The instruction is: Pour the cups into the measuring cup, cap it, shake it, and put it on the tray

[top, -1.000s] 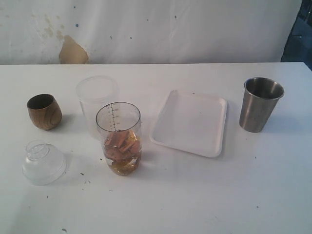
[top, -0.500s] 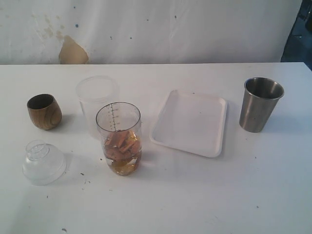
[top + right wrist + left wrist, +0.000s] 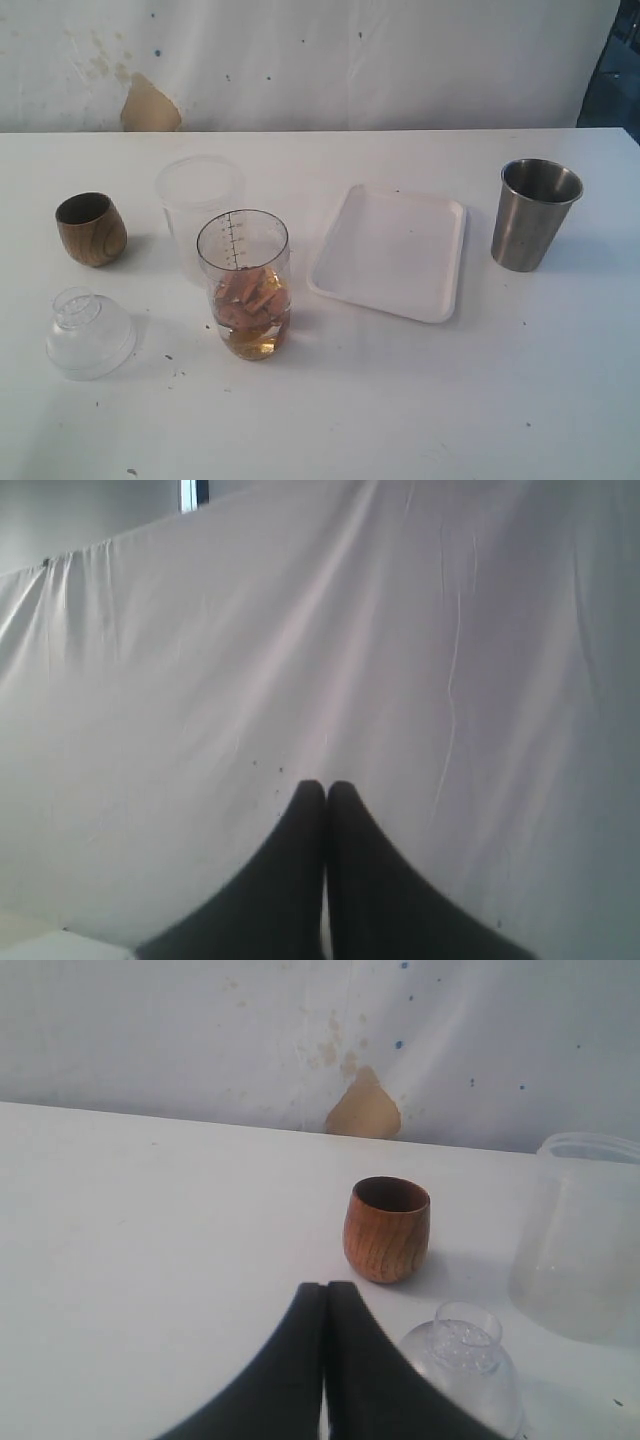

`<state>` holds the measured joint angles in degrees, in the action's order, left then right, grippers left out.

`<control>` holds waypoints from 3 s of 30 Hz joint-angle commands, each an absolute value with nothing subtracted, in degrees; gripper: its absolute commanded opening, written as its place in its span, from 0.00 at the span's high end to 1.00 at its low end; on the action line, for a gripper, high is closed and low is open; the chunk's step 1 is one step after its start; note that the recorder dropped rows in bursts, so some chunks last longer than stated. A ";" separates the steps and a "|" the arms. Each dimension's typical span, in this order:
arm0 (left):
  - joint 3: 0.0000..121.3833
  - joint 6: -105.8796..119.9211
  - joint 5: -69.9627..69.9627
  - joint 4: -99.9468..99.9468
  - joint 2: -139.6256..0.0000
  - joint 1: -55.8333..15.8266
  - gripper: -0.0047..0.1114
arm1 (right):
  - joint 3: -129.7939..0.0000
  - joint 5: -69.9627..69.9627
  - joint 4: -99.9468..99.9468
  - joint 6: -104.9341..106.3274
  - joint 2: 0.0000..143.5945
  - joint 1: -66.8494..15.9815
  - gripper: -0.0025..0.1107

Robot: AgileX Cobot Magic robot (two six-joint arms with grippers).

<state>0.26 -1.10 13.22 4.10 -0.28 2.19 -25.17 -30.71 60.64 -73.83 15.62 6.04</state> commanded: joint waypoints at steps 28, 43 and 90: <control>0.00 -1.21 13.29 3.99 0.00 2.08 0.96 | 0.00 -17.37 4.45 -3.69 0.56 5.77 0.98; 0.00 -1.21 13.29 3.99 0.00 2.08 0.96 | 0.00 17.39 2.53 -2.74 0.56 5.77 0.98; 0.00 1.52 10.83 0.00 0.00 2.08 0.96 | 0.00 18.98 1.91 -3.44 0.56 5.77 0.98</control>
